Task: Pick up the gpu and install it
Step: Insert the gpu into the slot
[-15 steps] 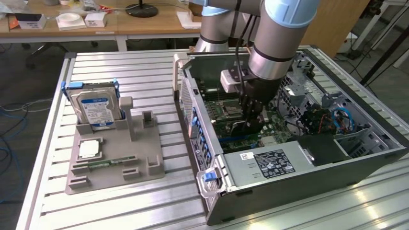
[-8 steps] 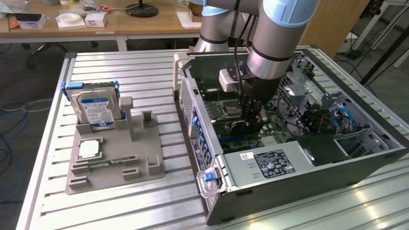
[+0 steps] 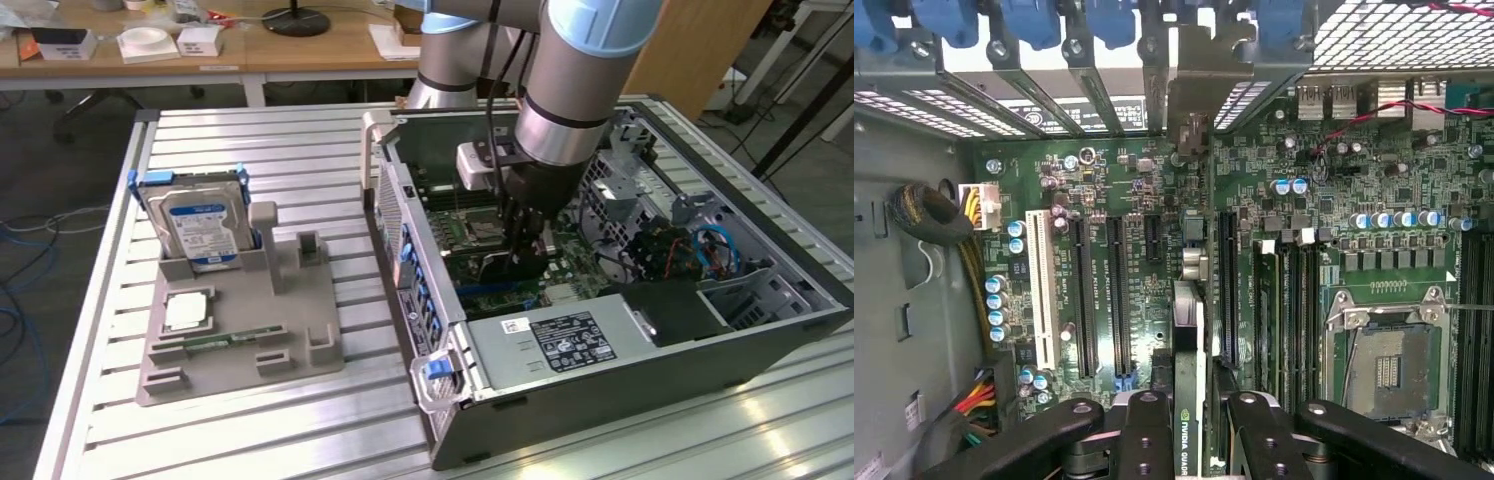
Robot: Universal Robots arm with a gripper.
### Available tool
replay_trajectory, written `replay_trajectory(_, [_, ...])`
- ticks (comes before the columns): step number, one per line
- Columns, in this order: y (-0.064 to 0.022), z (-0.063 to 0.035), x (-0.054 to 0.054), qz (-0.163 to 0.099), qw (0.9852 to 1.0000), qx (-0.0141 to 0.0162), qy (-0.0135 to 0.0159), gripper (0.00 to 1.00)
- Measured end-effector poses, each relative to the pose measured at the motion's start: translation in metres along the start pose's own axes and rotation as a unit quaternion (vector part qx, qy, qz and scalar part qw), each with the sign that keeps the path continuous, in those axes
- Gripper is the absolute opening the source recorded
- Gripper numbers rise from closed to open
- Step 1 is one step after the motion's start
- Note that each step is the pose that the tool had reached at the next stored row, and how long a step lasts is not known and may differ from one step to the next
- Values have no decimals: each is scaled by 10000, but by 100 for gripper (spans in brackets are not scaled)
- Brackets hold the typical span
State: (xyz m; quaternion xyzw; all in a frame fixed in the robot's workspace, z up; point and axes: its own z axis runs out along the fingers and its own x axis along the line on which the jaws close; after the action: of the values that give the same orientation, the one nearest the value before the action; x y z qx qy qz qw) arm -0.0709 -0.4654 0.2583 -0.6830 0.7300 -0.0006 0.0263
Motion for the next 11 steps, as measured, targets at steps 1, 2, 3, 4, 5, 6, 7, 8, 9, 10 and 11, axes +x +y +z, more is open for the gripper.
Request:
replay_trajectory(1, [0, 0, 0, 0, 10000, 0, 0, 26])
replay_trajectory(2, [-1, 0, 0, 0, 10000, 0, 1, 26])
replay_trajectory(3, [-1, 0, 3, -1, 10000, 0, 3, 26])
replay_trajectory(4, [-2, 0, 7, -1, 10000, 0, 3, 26])
replay_trajectory(5, [-3, 0, 12, -1, 10000, 0, 5, 26])
replay_trajectory(6, [-4, 0, 18, -1, 10000, 0, 6, 26])
replay_trajectory(7, [-6, 0, 25, -1, 10000, 0, 6, 26])
replay_trajectory(8, [-9, -1, 33, -1, 10000, 0, 8, 26])
replay_trajectory(9, [-13, -3, 41, -1, 10000, 2, 19, 26])
replay_trajectory(10, [-17, -1, 41, -2, 10000, 2, 22, 26])
replay_trajectory(11, [-17, -1, 41, -2, 10000, 1, 24, 26])
